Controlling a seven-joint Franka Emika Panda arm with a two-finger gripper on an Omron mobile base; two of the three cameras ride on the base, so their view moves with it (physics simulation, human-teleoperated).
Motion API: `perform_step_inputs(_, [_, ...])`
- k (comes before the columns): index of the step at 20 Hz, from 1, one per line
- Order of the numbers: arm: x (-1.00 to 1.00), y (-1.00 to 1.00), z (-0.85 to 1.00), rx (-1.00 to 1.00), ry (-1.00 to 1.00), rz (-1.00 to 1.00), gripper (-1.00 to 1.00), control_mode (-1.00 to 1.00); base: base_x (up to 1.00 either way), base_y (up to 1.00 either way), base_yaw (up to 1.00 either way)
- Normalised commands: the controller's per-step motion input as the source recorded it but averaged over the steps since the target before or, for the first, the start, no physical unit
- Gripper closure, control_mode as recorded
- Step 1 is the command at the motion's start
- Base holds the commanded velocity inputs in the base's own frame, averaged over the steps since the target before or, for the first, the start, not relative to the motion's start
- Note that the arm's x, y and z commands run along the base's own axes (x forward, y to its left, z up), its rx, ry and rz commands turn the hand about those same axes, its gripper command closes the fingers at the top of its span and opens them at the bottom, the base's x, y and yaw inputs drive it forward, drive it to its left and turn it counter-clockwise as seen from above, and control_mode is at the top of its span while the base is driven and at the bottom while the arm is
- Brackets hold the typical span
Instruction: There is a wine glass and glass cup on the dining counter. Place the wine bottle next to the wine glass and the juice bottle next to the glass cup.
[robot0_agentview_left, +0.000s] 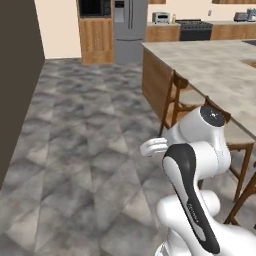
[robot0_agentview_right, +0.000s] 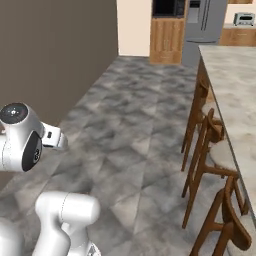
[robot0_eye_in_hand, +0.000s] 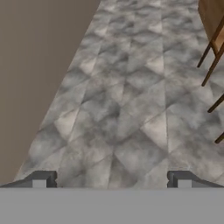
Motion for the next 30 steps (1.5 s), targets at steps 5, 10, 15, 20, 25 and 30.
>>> perform_step_inputs(5, [0.00,0.00,0.00,0.00,0.00,0.00,-1.00,1.00,0.85,0.28,-0.27])
perform_step_inputs(10, [0.00,0.00,0.00,0.00,0.00,0.00,-1.00,1.00,0.89,0.32,-0.22])
perform_step_inputs(15, [0.00,0.00,0.00,0.00,0.00,0.00,-1.00,1.00,0.89,0.32,-0.21])
perform_step_inputs(20, [0.00,0.00,0.00,0.00,0.00,0.00,-1.00,1.00,0.90,0.30,-0.16])
perform_step_inputs(25, [0.00,0.00,0.00,0.00,0.00,0.00,-1.00,1.00,0.91,0.30,-0.09])
perform_step_inputs(30, [0.00,0.00,0.00,0.00,0.00,0.00,-1.00,1.00,0.90,0.35,-0.02])
